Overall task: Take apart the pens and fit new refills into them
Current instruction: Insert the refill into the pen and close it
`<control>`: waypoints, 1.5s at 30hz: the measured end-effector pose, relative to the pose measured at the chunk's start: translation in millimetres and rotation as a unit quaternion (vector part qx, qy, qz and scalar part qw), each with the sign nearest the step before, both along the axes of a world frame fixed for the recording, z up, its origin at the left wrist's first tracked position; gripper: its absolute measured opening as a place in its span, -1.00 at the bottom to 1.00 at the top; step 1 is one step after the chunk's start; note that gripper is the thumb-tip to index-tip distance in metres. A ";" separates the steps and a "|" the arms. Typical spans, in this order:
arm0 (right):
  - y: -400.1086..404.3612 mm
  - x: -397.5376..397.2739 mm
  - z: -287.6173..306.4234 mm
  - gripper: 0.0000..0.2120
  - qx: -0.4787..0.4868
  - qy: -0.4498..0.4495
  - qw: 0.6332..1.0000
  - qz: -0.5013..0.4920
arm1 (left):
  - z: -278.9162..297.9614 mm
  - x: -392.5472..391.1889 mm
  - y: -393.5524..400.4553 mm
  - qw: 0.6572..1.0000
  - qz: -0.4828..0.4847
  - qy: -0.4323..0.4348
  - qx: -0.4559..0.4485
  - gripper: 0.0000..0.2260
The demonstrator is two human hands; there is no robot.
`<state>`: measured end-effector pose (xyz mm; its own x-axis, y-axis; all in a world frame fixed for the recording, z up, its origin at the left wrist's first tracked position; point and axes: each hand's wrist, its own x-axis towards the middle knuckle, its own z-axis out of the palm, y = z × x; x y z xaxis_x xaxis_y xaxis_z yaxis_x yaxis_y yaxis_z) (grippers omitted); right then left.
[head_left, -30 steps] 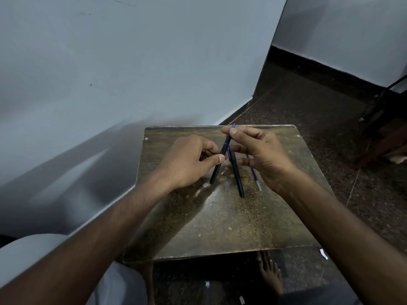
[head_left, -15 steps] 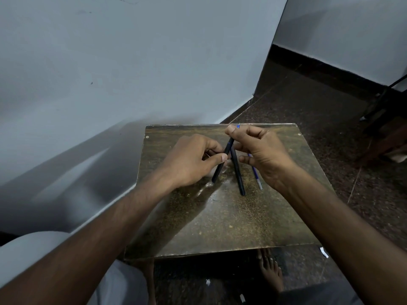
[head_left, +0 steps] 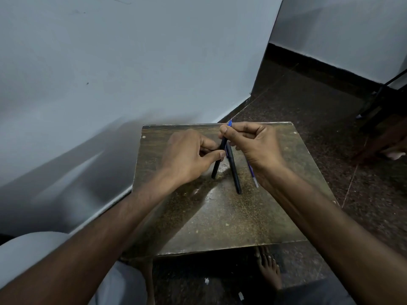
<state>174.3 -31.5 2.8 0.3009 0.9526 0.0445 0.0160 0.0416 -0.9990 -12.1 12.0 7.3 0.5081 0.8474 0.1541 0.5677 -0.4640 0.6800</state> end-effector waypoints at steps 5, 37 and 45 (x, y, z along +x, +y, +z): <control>-2.2 0.2 -0.7 -0.81 -0.041 -0.044 0.998 0.035 | -0.9 -3.3 6.7 0.998 0.018 -0.037 -0.044 -0.89; -17.1 -6.2 4.9 -0.84 -0.166 -0.262 0.941 0.139 | -7.8 -11.7 56.0 0.905 0.142 -0.314 -0.250 -0.94; -15.7 -10.5 6.8 -0.85 -0.157 -0.276 0.935 0.158 | -13.7 -7.6 52.7 0.903 0.127 -0.321 -0.255 -0.96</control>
